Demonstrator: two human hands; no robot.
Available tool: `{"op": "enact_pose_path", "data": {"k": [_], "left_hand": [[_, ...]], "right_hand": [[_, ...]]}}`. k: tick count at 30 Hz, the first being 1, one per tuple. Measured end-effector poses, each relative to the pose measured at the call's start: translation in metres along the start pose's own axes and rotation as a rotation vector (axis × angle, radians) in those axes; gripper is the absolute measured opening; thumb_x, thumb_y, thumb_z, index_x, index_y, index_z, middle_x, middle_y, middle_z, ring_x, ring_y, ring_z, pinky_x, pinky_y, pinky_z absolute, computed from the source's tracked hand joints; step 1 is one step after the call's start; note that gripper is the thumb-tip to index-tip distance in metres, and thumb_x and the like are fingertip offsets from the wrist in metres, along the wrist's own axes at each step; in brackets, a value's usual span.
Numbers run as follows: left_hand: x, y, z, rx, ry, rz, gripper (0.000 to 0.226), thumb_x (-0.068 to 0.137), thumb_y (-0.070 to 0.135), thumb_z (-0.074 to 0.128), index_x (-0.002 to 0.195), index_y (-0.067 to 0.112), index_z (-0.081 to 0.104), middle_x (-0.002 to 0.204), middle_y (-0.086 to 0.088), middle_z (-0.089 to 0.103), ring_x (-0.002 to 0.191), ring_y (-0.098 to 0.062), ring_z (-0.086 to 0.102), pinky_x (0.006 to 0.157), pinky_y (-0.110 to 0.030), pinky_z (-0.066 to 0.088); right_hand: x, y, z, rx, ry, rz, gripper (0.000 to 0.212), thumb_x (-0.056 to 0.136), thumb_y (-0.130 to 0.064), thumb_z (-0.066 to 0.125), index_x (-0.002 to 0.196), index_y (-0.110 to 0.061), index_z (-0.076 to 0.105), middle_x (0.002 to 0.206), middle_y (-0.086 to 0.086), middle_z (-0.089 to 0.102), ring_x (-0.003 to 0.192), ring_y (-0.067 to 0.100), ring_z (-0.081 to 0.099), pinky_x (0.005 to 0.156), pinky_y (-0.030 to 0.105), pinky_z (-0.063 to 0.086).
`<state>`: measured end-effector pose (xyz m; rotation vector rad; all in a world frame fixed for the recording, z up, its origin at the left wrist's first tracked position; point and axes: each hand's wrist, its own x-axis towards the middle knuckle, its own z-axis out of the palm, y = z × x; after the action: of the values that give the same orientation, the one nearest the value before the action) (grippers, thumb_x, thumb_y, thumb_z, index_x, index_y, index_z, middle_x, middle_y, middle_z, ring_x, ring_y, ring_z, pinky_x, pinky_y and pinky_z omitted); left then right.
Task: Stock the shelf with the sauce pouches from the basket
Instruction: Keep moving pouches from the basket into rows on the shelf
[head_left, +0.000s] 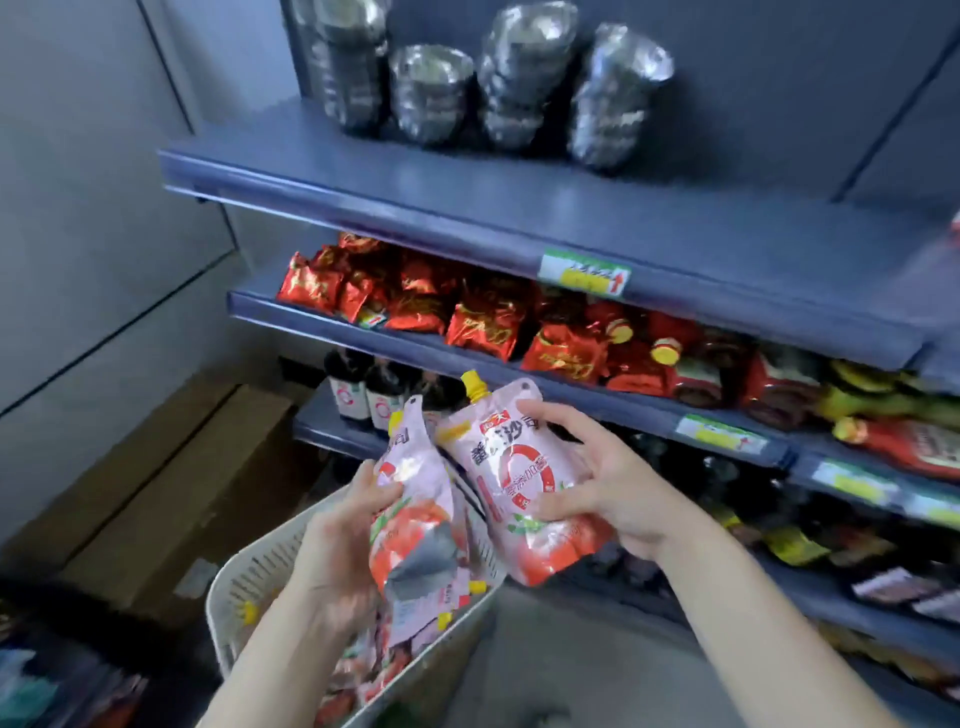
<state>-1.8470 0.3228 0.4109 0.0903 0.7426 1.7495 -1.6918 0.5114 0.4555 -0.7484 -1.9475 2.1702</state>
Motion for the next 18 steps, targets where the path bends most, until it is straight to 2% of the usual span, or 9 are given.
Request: {"op": "enact_pose_path", "data": {"k": [1, 3, 6, 8, 10, 12, 13, 15, 18], "left_hand": [[-0.004, 0.001, 0.024, 0.041, -0.077, -0.012, 0.046, 0.051, 0.012, 0.084, 0.09, 0.013, 0.06, 0.065, -0.01, 0.061, 0.042, -0.025, 0.054, 0.05, -0.026, 0.043], [-0.008, 0.001, 0.067, 0.106, -0.206, -0.05, 0.04, 0.056, 0.009, 0.077, 0.093, 0.013, 0.062, 0.064, -0.012, 0.059, 0.048, -0.024, 0.056, 0.06, -0.025, 0.033], [-0.005, -0.007, 0.13, 0.162, -0.327, -0.178, 0.023, 0.089, 0.006, 0.054, 0.111, 0.014, 0.054, 0.075, -0.013, 0.062, 0.057, -0.028, 0.062, 0.056, -0.034, 0.051], [0.002, -0.021, 0.172, 0.224, -0.288, -0.208, 0.018, 0.095, 0.01, 0.05, 0.112, 0.011, 0.057, 0.082, -0.016, 0.066, 0.063, -0.031, 0.066, 0.056, -0.038, 0.056], [0.008, -0.037, 0.215, 0.282, -0.26, -0.195, 0.019, 0.089, 0.015, 0.058, 0.102, 0.005, 0.066, 0.079, -0.015, 0.07, 0.062, -0.025, 0.069, 0.05, -0.03, 0.057], [0.017, -0.059, 0.259, 0.159, -0.292, -0.202, 0.015, 0.07, 0.011, 0.074, 0.083, 0.003, 0.072, 0.066, -0.008, 0.069, 0.05, -0.014, 0.066, 0.043, -0.021, 0.053], [0.023, -0.07, 0.278, 0.108, -0.293, -0.178, 0.017, 0.06, 0.008, 0.079, 0.076, 0.005, 0.074, 0.067, -0.005, 0.069, 0.052, -0.012, 0.066, 0.045, -0.021, 0.054], [0.039, -0.096, 0.312, 0.02, -0.268, -0.173, 0.03, 0.056, 0.006, 0.079, 0.086, 0.006, 0.077, 0.086, -0.007, 0.074, 0.071, -0.018, 0.073, 0.061, -0.031, 0.061], [0.064, -0.139, 0.361, 0.035, -0.218, -0.209, 0.027, 0.088, 0.02, 0.061, 0.111, 0.007, 0.068, 0.098, -0.013, 0.074, 0.075, -0.027, 0.074, 0.059, -0.039, 0.061]], "right_hand": [[-0.019, -0.011, -0.005, -0.006, 0.054, -0.02, 0.086, 0.053, 0.006, 0.078, 0.12, -0.045, 0.061, 0.124, 0.022, 0.06, 0.113, 0.039, 0.061, 0.092, 0.053, 0.053], [-0.058, -0.031, -0.018, -0.015, 0.173, -0.082, 0.087, 0.051, 0.004, 0.078, 0.118, -0.049, 0.06, 0.126, 0.019, 0.057, 0.118, 0.038, 0.057, 0.09, 0.047, 0.055], [-0.109, -0.058, -0.044, 0.039, 0.348, -0.18, 0.087, 0.048, 0.004, 0.077, 0.113, -0.051, 0.062, 0.128, 0.018, 0.057, 0.12, 0.037, 0.055, 0.091, 0.046, 0.055], [-0.139, -0.075, -0.063, 0.05, 0.417, -0.241, 0.087, 0.048, 0.005, 0.077, 0.111, -0.053, 0.063, 0.13, 0.017, 0.057, 0.122, 0.035, 0.054, 0.096, 0.05, 0.052], [-0.167, -0.088, -0.085, 0.046, 0.472, -0.286, 0.087, 0.048, 0.007, 0.077, 0.11, -0.053, 0.063, 0.131, 0.016, 0.057, 0.12, 0.032, 0.056, 0.096, 0.049, 0.052], [-0.196, -0.096, -0.111, 0.025, 0.522, -0.309, 0.088, 0.049, 0.009, 0.08, 0.11, -0.053, 0.063, 0.128, 0.013, 0.058, 0.114, 0.03, 0.061, 0.091, 0.046, 0.055], [-0.211, -0.099, -0.126, 0.011, 0.543, -0.316, 0.089, 0.049, 0.009, 0.08, 0.11, -0.053, 0.063, 0.127, 0.012, 0.059, 0.112, 0.029, 0.062, 0.088, 0.046, 0.056], [-0.241, -0.101, -0.158, 0.011, 0.589, -0.32, 0.088, 0.056, 0.013, 0.079, 0.113, -0.051, 0.061, 0.124, 0.01, 0.06, 0.105, 0.027, 0.065, 0.079, 0.043, 0.059], [-0.284, -0.098, -0.214, 0.015, 0.667, -0.327, 0.085, 0.062, 0.018, 0.074, 0.117, -0.045, 0.059, 0.117, 0.008, 0.062, 0.096, 0.025, 0.068, 0.069, 0.041, 0.06]]}}
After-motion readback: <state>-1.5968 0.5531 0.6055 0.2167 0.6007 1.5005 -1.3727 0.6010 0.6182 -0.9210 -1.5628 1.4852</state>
